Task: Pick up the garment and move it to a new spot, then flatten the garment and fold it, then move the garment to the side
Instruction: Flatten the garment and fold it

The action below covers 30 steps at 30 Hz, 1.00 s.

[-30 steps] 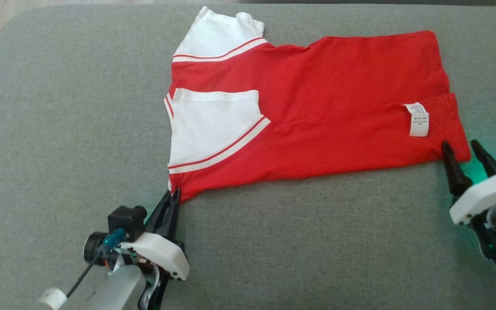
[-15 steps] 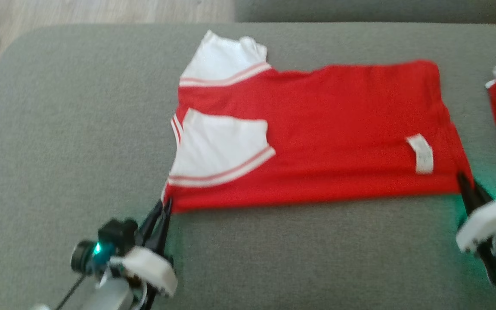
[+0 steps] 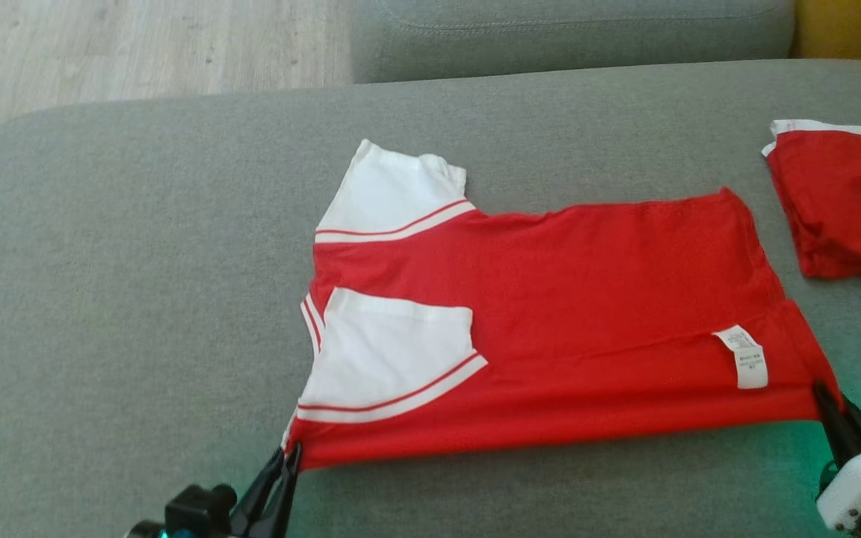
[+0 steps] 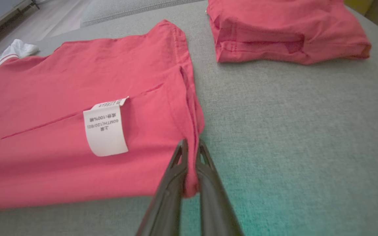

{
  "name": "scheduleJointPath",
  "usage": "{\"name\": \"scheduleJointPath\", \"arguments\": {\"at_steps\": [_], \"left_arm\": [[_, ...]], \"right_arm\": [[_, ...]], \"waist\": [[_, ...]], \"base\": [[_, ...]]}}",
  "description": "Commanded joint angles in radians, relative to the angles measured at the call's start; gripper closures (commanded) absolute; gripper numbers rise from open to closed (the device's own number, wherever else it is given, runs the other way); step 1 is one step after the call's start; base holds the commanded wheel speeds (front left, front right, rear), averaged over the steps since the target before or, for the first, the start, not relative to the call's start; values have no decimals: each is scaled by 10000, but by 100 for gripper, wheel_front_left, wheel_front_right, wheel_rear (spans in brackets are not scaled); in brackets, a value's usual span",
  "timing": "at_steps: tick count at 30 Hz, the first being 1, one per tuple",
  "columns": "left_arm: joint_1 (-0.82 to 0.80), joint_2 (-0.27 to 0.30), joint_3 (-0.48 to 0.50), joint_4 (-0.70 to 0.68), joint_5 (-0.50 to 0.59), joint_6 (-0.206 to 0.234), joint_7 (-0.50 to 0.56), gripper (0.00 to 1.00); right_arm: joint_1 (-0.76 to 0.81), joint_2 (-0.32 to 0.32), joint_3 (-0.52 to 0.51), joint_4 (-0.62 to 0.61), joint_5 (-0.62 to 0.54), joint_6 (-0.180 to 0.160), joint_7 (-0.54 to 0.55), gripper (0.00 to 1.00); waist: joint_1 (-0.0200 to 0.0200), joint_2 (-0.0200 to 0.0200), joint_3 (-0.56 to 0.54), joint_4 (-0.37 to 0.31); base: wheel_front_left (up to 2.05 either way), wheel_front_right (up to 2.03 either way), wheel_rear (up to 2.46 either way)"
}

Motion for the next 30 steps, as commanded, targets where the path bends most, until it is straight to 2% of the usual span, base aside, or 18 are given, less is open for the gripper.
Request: {"name": "scheduleJointPath", "arguments": {"at_steps": [1,5,6,7,8,9,10,16,20,23,30], "left_arm": [[-102,381,395,-387,-94,195,29,100],[78,532,313,-837,11,431,236,100],[84,562,293,-910,35,457,274,100],[75,597,274,-972,77,491,311,100],[51,640,246,-1028,134,531,367,64],[29,682,231,-1088,175,567,421,13],[4,723,257,-1154,212,636,440,0],[-488,1161,411,-1725,335,675,863,0],[-1926,1666,731,-2281,657,426,1264,0],[-3485,1735,898,-2271,699,-27,1799,0],[-7008,1332,728,-389,84,-1814,3563,0]], "right_arm": [[67,-365,-211,-359,-176,-9,47,100],[349,-147,-583,-774,-547,-9,310,100],[403,-91,-662,-861,-632,-9,352,95],[457,-31,-738,-938,-707,-9,396,81],[509,21,-808,-1009,-781,-9,446,38],[555,69,-878,-1080,-856,-9,489,0],[579,120,-974,-1154,-930,-9,501,0],[473,269,-1351,-1849,-1299,-9,413,0],[311,395,-1507,-2544,-1415,-9,422,0],[142,433,-1464,-2980,-1470,-9,512,0],[-332,383,-1203,-3514,-1506,-9,553,0]], "waist": [[1,0,-22,-22],[1,0,-50,-39],[1,0,-50,-36],[1,0,-47,-32],[1,0,-43,-28],[1,0,-34,-27],[1,0,-19,-31],[1,0,252,-144],[1,0,683,-247],[1,0,1085,-398],[1,0,1931,-959]], "base": [[0,0,0],[0,0,0],[0,0,0],[0,0,0],[0,0,0],[0,0,0],[0,0,0],[0,0,0],[0,0,0],[0,0,0],[0,0,0]]}}
